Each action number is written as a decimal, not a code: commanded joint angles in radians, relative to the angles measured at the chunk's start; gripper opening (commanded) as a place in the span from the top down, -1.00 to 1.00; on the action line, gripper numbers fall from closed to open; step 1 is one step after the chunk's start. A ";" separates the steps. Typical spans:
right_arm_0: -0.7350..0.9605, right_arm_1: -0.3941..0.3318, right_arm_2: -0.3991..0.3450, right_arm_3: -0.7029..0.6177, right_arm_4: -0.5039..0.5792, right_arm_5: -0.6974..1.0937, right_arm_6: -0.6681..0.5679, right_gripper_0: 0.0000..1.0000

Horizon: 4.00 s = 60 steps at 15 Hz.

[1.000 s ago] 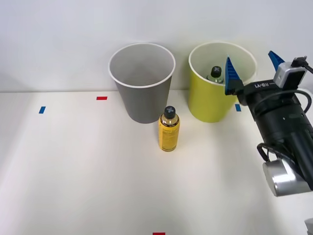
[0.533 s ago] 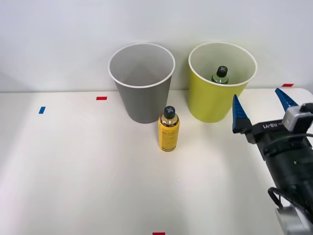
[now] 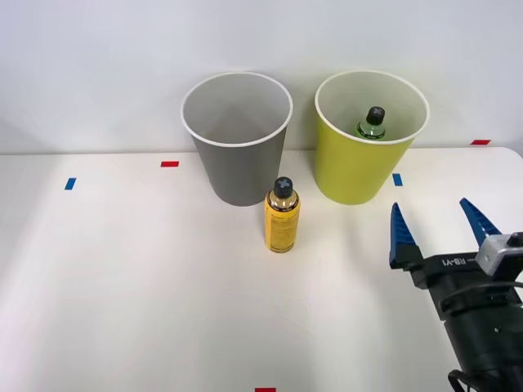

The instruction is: Put cans in the gray bin, plastic bottles in the light green bin

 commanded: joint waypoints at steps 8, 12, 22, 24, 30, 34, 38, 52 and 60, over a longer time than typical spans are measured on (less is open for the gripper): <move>0.136 0.092 0.034 0.014 0.017 -0.037 0.015 -1.00; 0.136 0.147 0.029 0.103 0.053 -0.155 0.001 -1.00; 0.230 0.219 0.000 0.321 0.078 -0.482 0.254 -1.00; 0.268 0.220 0.011 0.328 0.070 -0.482 0.340 -1.00; 0.311 0.147 0.060 0.405 0.049 -0.480 0.375 -1.00; 0.347 0.079 0.115 0.405 -0.046 -0.517 0.369 -1.00; 0.389 0.081 0.135 0.388 -0.052 -0.548 0.358 -1.00; 0.420 0.073 0.169 0.370 -0.049 -0.557 0.375 -1.00; 0.420 0.073 0.169 0.370 -0.049 -0.557 0.375 -1.00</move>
